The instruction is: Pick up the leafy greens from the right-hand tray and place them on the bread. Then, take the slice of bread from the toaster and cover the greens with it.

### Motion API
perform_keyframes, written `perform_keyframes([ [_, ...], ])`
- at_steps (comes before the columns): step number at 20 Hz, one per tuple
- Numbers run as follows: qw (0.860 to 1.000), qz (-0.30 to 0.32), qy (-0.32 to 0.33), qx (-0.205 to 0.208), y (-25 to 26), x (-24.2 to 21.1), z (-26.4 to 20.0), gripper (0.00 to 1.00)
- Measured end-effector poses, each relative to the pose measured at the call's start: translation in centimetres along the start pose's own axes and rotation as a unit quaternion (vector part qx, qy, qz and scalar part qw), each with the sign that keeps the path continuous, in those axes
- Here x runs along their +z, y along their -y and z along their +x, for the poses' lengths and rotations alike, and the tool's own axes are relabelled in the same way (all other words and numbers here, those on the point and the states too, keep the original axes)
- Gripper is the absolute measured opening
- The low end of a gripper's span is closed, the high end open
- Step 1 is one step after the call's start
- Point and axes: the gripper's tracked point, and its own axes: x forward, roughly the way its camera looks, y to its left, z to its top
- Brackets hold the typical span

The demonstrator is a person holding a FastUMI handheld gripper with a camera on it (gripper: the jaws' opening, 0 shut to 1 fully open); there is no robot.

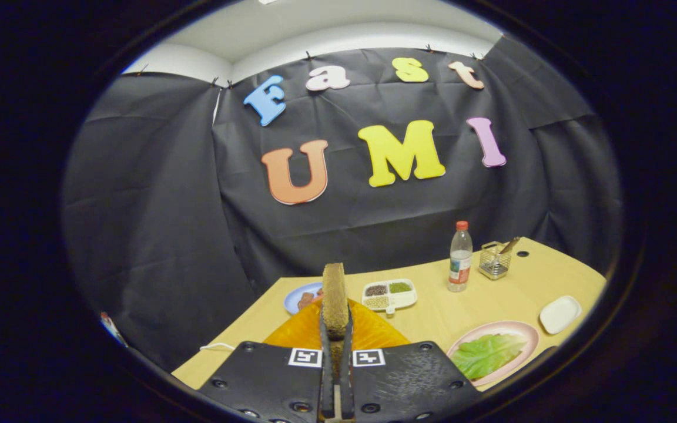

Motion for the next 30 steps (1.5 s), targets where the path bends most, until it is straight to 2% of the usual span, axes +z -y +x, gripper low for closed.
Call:
perform_keyframes([
  [5, 1.000, 0.016, 0.010, -0.004, 3.5, 1.6, -1.6, 0.04],
  [10, 0.999, 0.026, 0.008, -0.031, 9.6, 0.3, -1.4, 0.04],
  [13, 0.998, 0.030, -0.001, -0.061, 13.7, -1.3, -1.0, 0.04],
  [17, 0.996, 0.038, -0.017, -0.077, 16.9, -3.8, -1.2, 0.04],
  [25, 0.995, 0.037, -0.050, -0.074, 18.6, -8.4, -1.1, 0.04],
  [30, 0.993, 0.076, -0.065, -0.063, 19.1, -10.3, -0.3, 0.04],
])
